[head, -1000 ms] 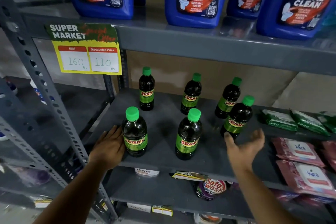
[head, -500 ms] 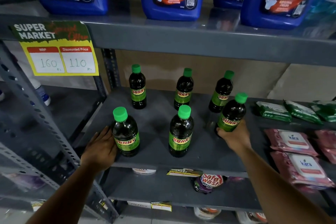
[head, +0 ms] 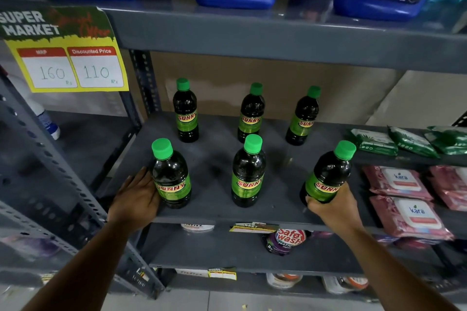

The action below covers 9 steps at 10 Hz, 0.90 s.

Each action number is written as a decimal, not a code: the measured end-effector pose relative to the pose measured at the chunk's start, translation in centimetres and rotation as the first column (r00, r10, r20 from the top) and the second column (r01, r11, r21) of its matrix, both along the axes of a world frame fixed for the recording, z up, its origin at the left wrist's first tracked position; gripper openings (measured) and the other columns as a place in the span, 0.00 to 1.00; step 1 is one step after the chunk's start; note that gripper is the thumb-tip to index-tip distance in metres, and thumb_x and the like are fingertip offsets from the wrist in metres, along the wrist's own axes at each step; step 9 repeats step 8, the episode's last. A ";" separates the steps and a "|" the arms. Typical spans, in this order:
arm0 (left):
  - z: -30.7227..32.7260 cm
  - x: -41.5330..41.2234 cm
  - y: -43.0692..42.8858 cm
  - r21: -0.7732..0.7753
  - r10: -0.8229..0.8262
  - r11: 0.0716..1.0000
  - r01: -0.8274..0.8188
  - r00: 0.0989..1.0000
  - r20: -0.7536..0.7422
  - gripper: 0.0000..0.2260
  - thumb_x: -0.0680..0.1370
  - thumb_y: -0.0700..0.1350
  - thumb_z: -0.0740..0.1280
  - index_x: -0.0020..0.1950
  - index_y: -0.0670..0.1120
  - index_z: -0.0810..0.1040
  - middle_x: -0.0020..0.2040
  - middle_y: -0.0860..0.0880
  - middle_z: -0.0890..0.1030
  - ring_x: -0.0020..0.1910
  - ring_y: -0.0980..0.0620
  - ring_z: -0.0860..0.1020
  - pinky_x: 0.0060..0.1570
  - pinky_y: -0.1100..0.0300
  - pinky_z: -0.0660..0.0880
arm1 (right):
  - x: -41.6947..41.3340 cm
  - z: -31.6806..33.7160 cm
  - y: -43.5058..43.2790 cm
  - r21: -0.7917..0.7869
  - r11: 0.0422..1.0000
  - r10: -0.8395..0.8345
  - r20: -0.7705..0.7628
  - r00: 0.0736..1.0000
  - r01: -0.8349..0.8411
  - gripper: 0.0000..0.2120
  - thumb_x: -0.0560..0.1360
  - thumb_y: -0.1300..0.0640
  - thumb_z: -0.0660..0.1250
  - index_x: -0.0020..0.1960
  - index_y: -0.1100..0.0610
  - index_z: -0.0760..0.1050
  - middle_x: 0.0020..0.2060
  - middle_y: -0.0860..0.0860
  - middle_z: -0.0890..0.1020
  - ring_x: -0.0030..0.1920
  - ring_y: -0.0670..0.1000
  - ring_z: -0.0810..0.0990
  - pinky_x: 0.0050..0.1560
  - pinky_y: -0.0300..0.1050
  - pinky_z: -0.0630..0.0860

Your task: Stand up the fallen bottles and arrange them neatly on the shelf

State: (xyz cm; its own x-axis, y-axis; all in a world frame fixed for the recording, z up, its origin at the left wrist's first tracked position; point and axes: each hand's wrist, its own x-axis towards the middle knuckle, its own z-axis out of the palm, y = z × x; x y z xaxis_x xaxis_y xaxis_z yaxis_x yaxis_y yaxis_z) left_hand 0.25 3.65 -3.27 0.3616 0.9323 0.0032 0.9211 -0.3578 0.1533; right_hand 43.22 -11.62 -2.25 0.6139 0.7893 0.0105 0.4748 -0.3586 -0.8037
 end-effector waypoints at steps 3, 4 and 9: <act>0.4 0.1 0.0 0.000 -0.019 1.000 0.019 1.000 0.007 0.26 0.74 0.51 0.47 0.68 0.44 0.68 0.68 0.41 0.72 0.69 0.42 0.67 0.73 0.43 0.59 | -0.4 -0.1 -0.7 0.042 0.999 0.027 -0.005 1.000 -0.027 0.24 0.60 0.54 0.77 0.53 0.51 0.72 0.42 0.47 0.83 0.43 0.46 0.82 0.40 0.40 0.73; 0.2 0.0 0.1 -0.005 -0.020 1.000 0.020 1.000 0.009 0.26 0.74 0.51 0.47 0.69 0.44 0.67 0.68 0.41 0.72 0.70 0.42 0.66 0.73 0.42 0.59 | -0.5 -0.3 -0.8 0.048 0.999 0.007 -0.024 1.000 -0.006 0.25 0.60 0.53 0.77 0.54 0.50 0.71 0.43 0.46 0.83 0.43 0.45 0.81 0.40 0.40 0.74; 2.6 0.1 -2.7 0.070 0.047 0.995 -0.068 0.964 0.262 0.27 0.77 0.50 0.46 0.67 0.36 0.69 0.66 0.34 0.73 0.68 0.34 0.68 0.68 0.39 0.66 | -2.5 2.0 -3.1 0.147 0.988 0.032 0.106 0.994 -0.048 0.47 0.59 0.38 0.78 0.70 0.45 0.59 0.62 0.45 0.75 0.61 0.48 0.75 0.57 0.48 0.73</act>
